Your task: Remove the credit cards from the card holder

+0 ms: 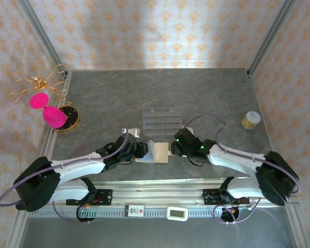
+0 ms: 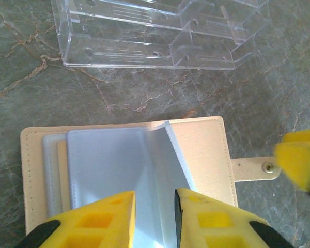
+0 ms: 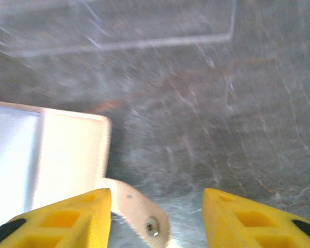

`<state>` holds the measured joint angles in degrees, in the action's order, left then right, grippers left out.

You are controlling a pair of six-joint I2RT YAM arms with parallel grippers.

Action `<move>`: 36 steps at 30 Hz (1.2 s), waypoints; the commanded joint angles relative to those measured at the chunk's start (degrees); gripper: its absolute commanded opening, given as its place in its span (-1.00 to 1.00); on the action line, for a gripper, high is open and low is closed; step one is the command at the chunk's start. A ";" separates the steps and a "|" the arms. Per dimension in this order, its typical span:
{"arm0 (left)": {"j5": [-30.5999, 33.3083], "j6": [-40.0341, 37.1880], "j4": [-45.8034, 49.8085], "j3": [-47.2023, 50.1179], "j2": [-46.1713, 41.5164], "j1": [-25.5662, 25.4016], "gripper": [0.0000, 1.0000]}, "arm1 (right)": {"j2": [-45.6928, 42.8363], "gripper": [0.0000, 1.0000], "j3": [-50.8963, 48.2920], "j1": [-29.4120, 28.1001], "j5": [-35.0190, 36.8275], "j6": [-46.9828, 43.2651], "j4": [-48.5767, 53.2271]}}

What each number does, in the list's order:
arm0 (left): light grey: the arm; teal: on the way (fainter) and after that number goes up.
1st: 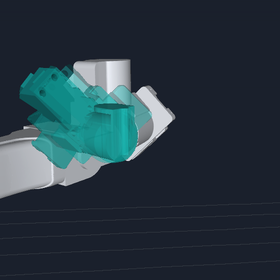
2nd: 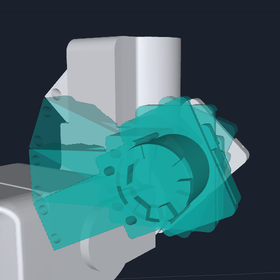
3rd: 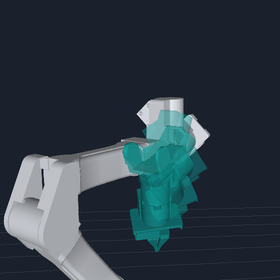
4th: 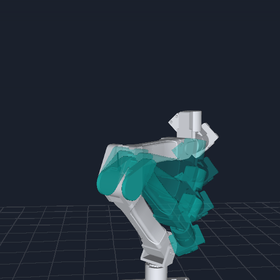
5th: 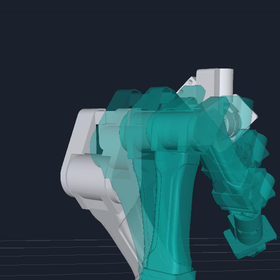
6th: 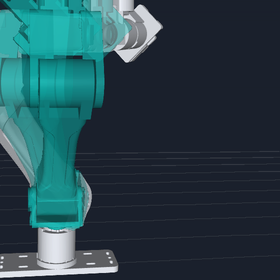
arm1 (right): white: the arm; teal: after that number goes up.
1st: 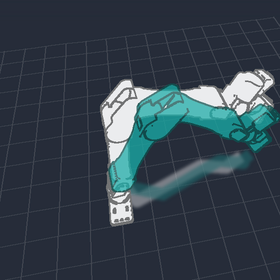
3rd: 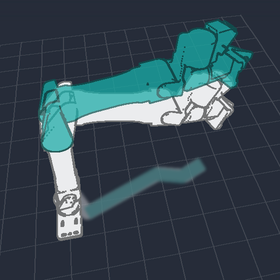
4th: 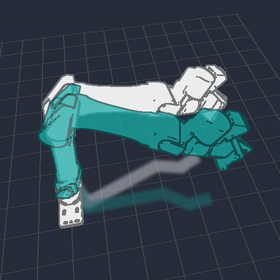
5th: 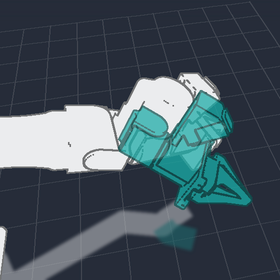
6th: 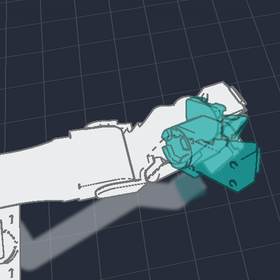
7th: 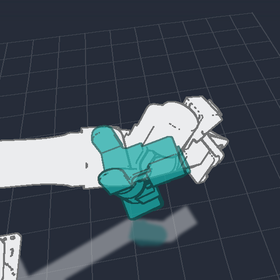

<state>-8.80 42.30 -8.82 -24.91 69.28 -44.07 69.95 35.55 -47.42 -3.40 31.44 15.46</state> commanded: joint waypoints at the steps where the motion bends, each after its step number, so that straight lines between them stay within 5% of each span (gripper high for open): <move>1: 2.11 0.47 0.93 -0.24 -0.60 0.99 -0.34 | -4.72 0.05 2.78 -0.13 -2.47 -2.94 -0.42; 7: 9.87 0.34 7.28 1.46 -11.55 4.35 0.42 | -1.06 0.11 8.36 -6.89 -6.21 -3.44 -5.11; 12: 18.02 -0.86 15.11 -0.18 -20.84 4.42 0.69 | 8.57 0.11 14.85 -9.31 -11.63 -4.69 -8.61; 20: 22.33 -0.58 20.13 1.58 -30.12 4.44 0.81 | 21.78 0.12 23.42 -12.69 -12.28 -6.41 -6.77; 29: 19.82 -0.73 18.32 3.97 -31.32 4.44 0.83 | 30.82 0.18 26.54 -12.68 -0.17 0.05 2.39; 36: 18.50 -0.82 17.74 4.97 -31.38 4.44 0.83 | 33.58 0.28 26.52 -12.70 1.93 1.71 0.77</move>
<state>10.61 41.93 8.62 -20.73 38.33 -39.86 102.94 60.66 -60.07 -5.56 31.64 15.05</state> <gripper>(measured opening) 0.914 0.636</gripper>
